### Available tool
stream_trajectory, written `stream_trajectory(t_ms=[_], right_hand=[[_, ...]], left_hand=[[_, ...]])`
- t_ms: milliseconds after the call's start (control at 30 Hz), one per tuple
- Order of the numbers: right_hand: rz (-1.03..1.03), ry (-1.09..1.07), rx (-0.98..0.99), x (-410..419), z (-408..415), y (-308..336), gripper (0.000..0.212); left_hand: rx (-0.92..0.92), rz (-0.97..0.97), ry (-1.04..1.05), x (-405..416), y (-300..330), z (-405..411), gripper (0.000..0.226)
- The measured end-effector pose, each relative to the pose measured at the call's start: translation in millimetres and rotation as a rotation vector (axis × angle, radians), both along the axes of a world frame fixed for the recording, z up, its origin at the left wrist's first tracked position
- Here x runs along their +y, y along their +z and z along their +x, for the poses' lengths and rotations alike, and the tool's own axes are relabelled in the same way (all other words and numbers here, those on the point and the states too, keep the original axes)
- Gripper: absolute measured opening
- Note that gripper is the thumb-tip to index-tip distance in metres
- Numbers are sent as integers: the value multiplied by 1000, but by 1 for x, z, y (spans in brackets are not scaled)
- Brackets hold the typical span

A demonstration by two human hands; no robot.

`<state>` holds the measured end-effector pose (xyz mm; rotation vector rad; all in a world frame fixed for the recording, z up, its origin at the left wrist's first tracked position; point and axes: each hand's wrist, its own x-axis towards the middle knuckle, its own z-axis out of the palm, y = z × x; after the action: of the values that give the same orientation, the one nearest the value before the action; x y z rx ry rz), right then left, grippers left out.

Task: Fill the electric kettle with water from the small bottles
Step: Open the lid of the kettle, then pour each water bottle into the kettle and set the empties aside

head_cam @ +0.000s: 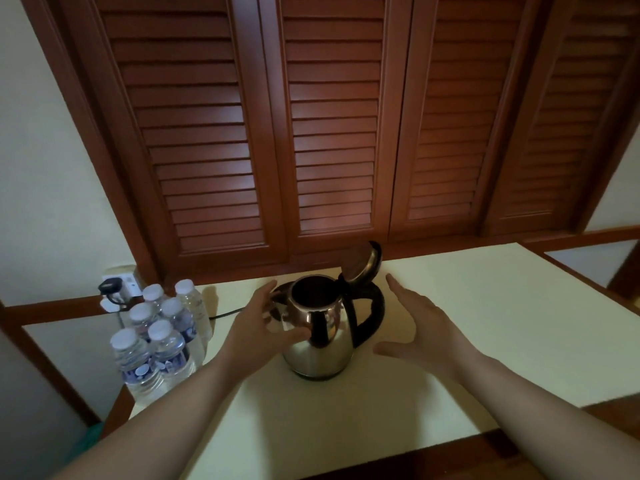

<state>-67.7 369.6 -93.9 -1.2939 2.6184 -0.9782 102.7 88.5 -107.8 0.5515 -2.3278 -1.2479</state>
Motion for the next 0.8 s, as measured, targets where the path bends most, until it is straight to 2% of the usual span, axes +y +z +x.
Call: stream_trajectory(t_ms=[100, 167, 233, 300, 400, 500, 600, 700, 800], right_hand=[[-81, -89, 151, 5, 21, -13, 92], [-130, -61, 223, 3, 34, -27, 72], [-87, -6, 225, -3, 45, -40, 62], [-1, 62, 157, -14, 55, -51, 58], [102, 210, 142, -41, 70, -69, 53], [145, 404, 138, -74, 94, -89, 57], [101, 458, 82, -94, 115, -100, 52], [86, 476, 75, -101, 125, -113, 57], [81, 463, 110, -100, 125, -119, 56]], left_hand=[[16, 20, 65, 6, -14, 12, 112], [1, 14, 130, 12, -27, 25, 97], [-68, -61, 160, 16, -41, 43, 89], [-145, -195, 151, 19, -54, 63, 75], [-222, -271, 127, 31, -68, 93, 52], [-271, -356, 159, 44, -82, 118, 47], [-287, -411, 217, 52, -87, 134, 49], [-292, -380, 308, 53, -84, 141, 42], [-239, -242, 487, 50, -73, 146, 38]])
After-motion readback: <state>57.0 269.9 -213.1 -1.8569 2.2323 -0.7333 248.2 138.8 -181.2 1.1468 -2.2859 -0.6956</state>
